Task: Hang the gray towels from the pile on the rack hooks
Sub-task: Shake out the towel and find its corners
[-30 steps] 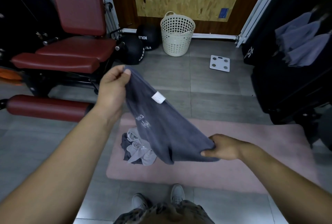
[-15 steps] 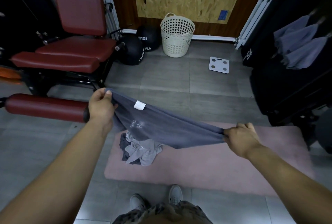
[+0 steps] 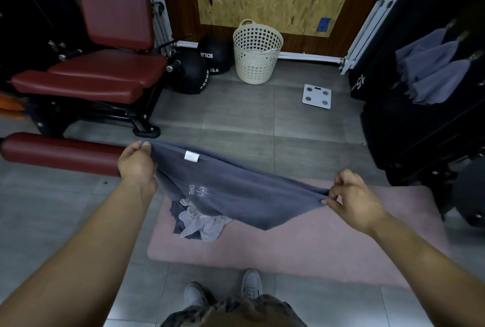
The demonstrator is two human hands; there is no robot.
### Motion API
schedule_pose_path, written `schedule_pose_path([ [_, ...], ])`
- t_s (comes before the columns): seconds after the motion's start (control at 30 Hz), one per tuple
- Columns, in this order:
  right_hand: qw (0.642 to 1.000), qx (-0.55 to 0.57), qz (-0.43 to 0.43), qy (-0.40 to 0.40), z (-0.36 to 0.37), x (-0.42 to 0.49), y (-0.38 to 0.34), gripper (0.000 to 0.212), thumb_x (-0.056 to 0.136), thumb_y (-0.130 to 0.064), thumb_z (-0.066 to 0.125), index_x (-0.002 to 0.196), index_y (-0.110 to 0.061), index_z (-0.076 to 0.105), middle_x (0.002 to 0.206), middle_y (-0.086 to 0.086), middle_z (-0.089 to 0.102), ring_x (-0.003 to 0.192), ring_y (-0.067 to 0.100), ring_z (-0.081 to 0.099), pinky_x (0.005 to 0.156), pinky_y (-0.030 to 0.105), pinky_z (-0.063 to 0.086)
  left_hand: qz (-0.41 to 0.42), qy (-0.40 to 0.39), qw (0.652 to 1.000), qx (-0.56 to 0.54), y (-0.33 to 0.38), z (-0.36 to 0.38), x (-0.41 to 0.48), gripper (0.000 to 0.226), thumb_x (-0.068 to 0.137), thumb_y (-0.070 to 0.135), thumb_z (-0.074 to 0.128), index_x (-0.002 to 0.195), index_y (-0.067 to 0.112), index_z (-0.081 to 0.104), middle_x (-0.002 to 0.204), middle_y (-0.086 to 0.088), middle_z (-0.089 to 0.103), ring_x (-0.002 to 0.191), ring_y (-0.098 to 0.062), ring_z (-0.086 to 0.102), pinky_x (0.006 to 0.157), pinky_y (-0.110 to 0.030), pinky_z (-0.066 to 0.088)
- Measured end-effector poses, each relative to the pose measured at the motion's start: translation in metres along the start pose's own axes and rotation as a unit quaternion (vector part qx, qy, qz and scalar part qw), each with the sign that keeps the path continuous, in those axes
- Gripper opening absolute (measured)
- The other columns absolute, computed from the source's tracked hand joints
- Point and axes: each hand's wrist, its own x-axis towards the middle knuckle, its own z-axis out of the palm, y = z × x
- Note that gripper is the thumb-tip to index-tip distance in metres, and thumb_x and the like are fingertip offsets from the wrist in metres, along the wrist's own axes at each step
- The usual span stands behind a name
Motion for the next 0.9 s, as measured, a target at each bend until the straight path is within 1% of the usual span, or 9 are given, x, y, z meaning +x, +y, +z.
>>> schedule_pose_path([
  [0.13, 0.988, 0.078, 0.111, -0.067, -0.01, 0.007, -0.011, 0.032, 0.084, -0.034, 0.078, 0.06, -0.023, 0.061, 0.068, -0.002, 0.06, 0.073, 0.02, 0.061, 0.067, 0.03, 0.046, 0.014, 0.013, 1.0, -0.014, -0.003, -0.006, 0.01, 0.023, 0.1, 0.014, 0.056, 0.079, 0.024, 0.056, 0.081, 0.008, 0.057, 0.077, -0.01, 0.053, 0.083, -0.032, 0.046],
  [0.23, 0.912, 0.353, 0.21, 0.016, -0.016, 0.012, -0.025, 0.019, 0.078, -0.015, 0.085, 0.067, -0.008, 0.073, 0.063, 0.005, 0.067, 0.062, 0.009, 0.058, 0.063, 0.024, 0.046, 0.013, 0.03, 0.999, -0.018, -0.003, -0.012, 0.014, 0.022, 0.102, 0.018, 0.053, 0.082, 0.024, 0.056, 0.083, 0.006, 0.06, 0.082, -0.012, 0.056, 0.089, -0.033, 0.05],
  [0.33, 0.84, 0.493, 0.211, 0.081, -0.025, 0.021, -0.039, 0.01, 0.079, -0.002, 0.081, 0.074, -0.005, 0.072, 0.064, -0.002, 0.07, 0.06, 0.006, 0.062, 0.061, 0.017, 0.051, 0.013, 0.043, 0.999, -0.02, -0.001, -0.017, 0.017, 0.021, 0.103, 0.02, 0.051, 0.083, 0.024, 0.057, 0.085, 0.006, 0.061, 0.088, -0.016, 0.056, 0.095, -0.037, 0.052],
  [0.43, 0.82, 0.516, 0.217, 0.119, -0.035, 0.029, -0.046, 0.012, 0.08, -0.001, 0.08, 0.078, -0.007, 0.07, 0.066, 0.0, 0.07, 0.059, 0.006, 0.062, 0.058, 0.017, 0.052, 0.017, 0.044, 0.999, -0.025, 0.001, -0.022, 0.018, 0.019, 0.101, 0.018, 0.053, 0.084, 0.024, 0.058, 0.083, 0.007, 0.058, 0.084, -0.014, 0.054, 0.088, -0.036, 0.051],
  [0.53, 0.865, 0.398, 0.245, 0.181, -0.037, 0.037, -0.046, 0.014, 0.079, -0.01, 0.083, 0.083, -0.01, 0.069, 0.071, 0.0, 0.066, 0.064, 0.012, 0.058, 0.063, 0.022, 0.048, 0.035, 0.014, 0.999, -0.026, 0.001, -0.022, 0.016, 0.025, 0.097, 0.017, 0.057, 0.073, 0.025, 0.053, 0.072, 0.008, 0.048, 0.068, -0.009, 0.044, 0.072, -0.03, 0.039],
  [0.6, 0.869, 0.35, 0.275, 0.217, -0.036, 0.042, -0.05, 0.022, 0.081, -0.016, 0.082, 0.095, -0.014, 0.064, 0.074, -0.006, 0.06, 0.066, 0.01, 0.056, 0.067, 0.022, 0.044, 0.053, -0.008, 0.998, -0.027, 0.0, -0.019, 0.012, 0.029, 0.094, 0.016, 0.056, 0.067, 0.024, 0.047, 0.067, 0.006, 0.043, 0.061, -0.008, 0.039, 0.062, -0.027, 0.033],
  [0.67, 0.847, 0.384, 0.296, 0.219, -0.034, 0.047, -0.055, 0.026, 0.083, -0.018, 0.081, 0.102, -0.016, 0.064, 0.077, -0.007, 0.06, 0.069, 0.01, 0.057, 0.071, 0.023, 0.043, 0.058, -0.013, 0.998, -0.02, -0.001, -0.017, 0.009, 0.029, 0.093, 0.015, 0.055, 0.067, 0.024, 0.046, 0.066, 0.004, 0.043, 0.059, -0.008, 0.038, 0.057, -0.027, 0.031],
  [0.77, 0.809, 0.46, 0.314, 0.188, -0.027, 0.051, -0.053, 0.011, 0.083, -0.017, 0.081, 0.08, -0.013, 0.071, 0.074, -0.001, 0.067, 0.073, 0.019, 0.06, 0.071, 0.028, 0.049, 0.065, -0.005, 0.998, 0.007, -0.002, -0.024, 0.01, 0.025, 0.091, 0.02, 0.057, 0.069, 0.024, 0.049, 0.069, 0.005, 0.045, 0.064, -0.009, 0.04, 0.062, -0.03, 0.034],
  [0.9, 0.698, 0.628, 0.321, 0.125, -0.029, 0.045, -0.042, 0.014, 0.089, -0.012, 0.074, 0.078, -0.014, 0.066, 0.073, 0.001, 0.071, 0.071, 0.017, 0.065, 0.068, 0.031, 0.057, 0.063, 0.01, 0.998, 0.029, -0.007, -0.03, 0.012, 0.024, 0.097, 0.017, 0.057, 0.073, 0.024, 0.054, 0.075, 0.009, 0.052, 0.07, -0.005, 0.045, 0.069, -0.022, 0.039],
])
